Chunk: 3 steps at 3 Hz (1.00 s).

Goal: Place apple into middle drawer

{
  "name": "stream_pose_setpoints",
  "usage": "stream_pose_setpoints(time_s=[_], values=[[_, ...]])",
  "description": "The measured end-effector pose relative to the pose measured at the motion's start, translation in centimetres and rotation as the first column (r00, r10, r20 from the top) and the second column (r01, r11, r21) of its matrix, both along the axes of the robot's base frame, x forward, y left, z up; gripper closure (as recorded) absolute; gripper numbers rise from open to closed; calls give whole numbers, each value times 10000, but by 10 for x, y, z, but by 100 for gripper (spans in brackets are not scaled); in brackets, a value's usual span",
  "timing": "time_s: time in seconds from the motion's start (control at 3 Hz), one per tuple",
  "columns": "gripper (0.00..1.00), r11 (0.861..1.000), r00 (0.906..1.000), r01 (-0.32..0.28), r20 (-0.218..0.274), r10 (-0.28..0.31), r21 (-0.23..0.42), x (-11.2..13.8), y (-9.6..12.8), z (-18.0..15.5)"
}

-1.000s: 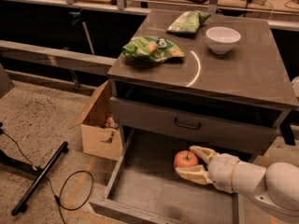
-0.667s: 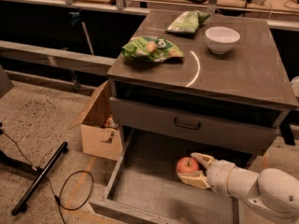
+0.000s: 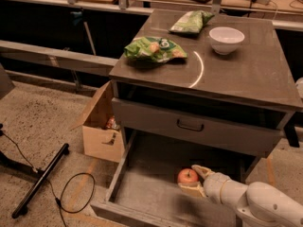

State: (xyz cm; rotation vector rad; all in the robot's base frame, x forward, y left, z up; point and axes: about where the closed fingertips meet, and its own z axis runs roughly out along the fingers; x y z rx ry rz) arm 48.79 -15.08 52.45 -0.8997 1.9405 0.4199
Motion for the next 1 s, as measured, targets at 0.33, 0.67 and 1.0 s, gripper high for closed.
stream_pose_setpoints(time_s=[0.33, 0.67, 1.0], values=[[100, 9997, 9997, 232, -111, -231, 119, 9, 10, -33], [100, 9989, 9988, 474, -136, -473, 35, 19, 14, -61], [100, 9982, 9982, 585, -156, -587, -136, 29, 14, -88]])
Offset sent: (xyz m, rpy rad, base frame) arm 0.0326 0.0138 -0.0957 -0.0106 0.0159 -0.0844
